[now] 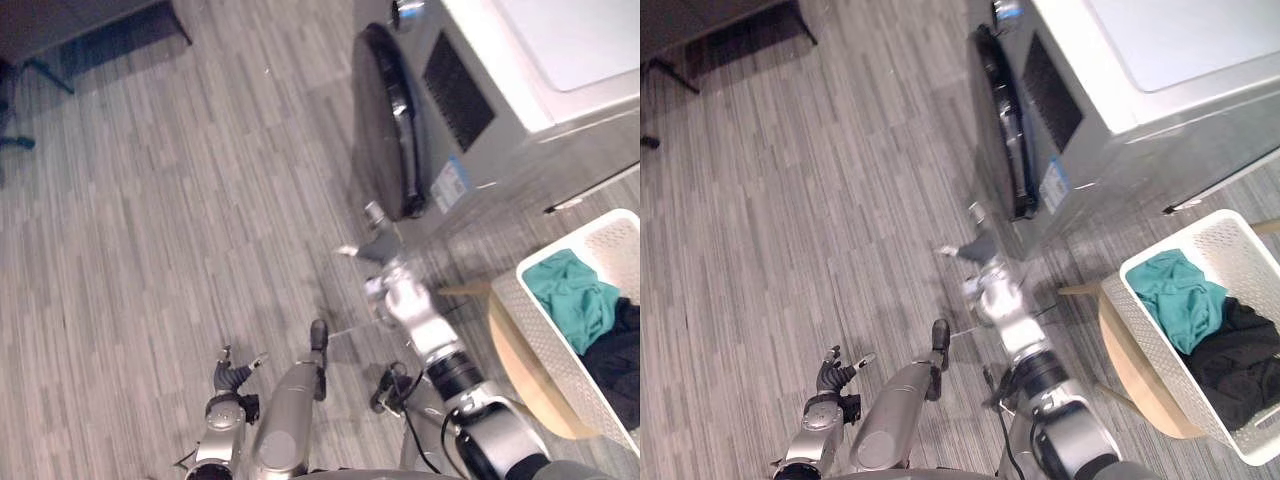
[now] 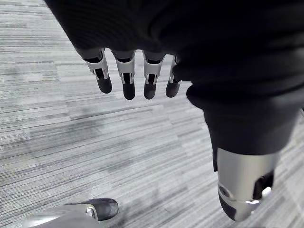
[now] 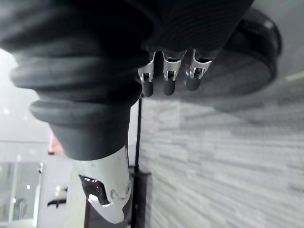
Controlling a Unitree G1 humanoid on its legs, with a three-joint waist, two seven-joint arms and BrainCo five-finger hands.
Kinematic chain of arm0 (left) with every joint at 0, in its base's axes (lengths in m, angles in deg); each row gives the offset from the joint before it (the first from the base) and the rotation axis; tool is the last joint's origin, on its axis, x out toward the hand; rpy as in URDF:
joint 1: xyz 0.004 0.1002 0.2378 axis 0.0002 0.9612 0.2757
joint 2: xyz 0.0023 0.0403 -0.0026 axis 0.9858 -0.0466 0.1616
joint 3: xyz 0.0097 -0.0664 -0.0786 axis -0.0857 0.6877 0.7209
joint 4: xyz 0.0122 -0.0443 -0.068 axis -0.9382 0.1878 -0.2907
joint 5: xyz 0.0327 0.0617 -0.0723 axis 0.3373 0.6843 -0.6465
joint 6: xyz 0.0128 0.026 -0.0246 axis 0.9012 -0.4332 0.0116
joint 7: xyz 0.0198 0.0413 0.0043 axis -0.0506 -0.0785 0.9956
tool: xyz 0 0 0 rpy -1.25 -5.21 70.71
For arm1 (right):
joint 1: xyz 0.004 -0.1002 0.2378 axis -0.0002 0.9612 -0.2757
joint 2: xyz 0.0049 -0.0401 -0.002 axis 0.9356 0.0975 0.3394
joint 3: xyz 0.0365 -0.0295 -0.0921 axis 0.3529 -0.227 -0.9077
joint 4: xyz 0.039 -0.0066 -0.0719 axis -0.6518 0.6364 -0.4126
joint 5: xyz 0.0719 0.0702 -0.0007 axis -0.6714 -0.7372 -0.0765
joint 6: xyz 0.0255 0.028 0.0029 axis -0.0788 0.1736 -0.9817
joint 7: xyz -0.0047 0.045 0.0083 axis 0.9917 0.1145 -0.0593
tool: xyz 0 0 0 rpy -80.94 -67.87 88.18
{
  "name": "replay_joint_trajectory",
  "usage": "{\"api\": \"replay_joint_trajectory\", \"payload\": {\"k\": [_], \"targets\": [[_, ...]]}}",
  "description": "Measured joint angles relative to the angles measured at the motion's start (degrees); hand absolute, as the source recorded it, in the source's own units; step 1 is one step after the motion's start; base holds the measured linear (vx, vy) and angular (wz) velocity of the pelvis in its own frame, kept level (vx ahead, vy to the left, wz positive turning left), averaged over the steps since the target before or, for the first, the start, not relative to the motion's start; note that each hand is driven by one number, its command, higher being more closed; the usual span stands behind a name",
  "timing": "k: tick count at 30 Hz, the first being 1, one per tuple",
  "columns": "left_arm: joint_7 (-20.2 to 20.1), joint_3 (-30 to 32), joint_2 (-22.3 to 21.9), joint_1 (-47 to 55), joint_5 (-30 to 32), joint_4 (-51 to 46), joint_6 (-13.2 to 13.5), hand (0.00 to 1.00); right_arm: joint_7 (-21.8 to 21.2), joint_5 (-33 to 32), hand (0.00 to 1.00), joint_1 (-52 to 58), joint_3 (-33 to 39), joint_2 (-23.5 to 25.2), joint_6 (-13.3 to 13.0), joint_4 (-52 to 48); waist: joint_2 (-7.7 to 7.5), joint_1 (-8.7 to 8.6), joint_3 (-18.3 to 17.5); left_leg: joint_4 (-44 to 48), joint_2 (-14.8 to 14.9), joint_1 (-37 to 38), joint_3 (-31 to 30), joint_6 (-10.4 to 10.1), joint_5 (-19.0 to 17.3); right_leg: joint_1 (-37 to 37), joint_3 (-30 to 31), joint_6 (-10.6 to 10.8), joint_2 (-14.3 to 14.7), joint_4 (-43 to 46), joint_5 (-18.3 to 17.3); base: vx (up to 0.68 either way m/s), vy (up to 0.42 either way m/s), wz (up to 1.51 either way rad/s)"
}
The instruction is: Pick up the laundry basket with both hands and put the clothes into the washing machine.
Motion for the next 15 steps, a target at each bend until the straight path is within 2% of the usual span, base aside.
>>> {"api": "replay_joint_trajectory", "payload": {"k": [6, 7, 13, 15], "targets": [[0.02, -1.52, 0.36, -1.9, 0.01, 0.28, 0.34, 0.0, 2.0, -1.64, 0.0, -0.51, 1.38, -2.59, 0.16, 0.55, 0.06, 0.05, 0.03, -3.8, -0.07, -0.61, -1.66, -1.0, 2.22, -1.6, -0.05, 0.0, 0.74, -0.61, 0.0, 0.06, -0.095, 0.12], [0.01, -1.77, 0.36, -1.93, 0.0, 0.46, 0.45, 0.0, 1.88, -1.79, 0.0, -1.74, 0.95, -3.11, 0.09, 3.14, 0.13, 0.05, 0.08, -4.3, 0.1, -0.6, -1.76, -1.24, 2.43, -1.71, -0.05, 0.0, 1.0, -0.79, 0.0, 0.04, -0.104, 0.02], [-0.07, -3.51, 0.44, -5.09, -1.49, 2.37, 1.09, 0.0, -1.05, -4.44, 0.0, -12.93, -2.38, -7.47, -0.65, 14.74, 2.24, 1.12, 1.34, -8.12, 1.23, -2.56, -3.11, -2.15, 5.49, -4.98, 0.01, -0.89, 2.87, -1.63, 0.72, 0.0, -0.099, 0.0], [-0.08, -3.77, 0.44, -6.37, -2.08, 2.36, 1.2, 0.0, -2.08, -4.79, 0.0, -17.4, -4.52, -9.44, 0.03, 18.94, 2.88, 1.54, 1.93, -8.27, 1.63, -3.71, -3.28, -2.14, 6.06, -6.09, 0.02, -1.26, 3.38, -1.68, 0.95, -0.05, -0.084, -0.01]]}}
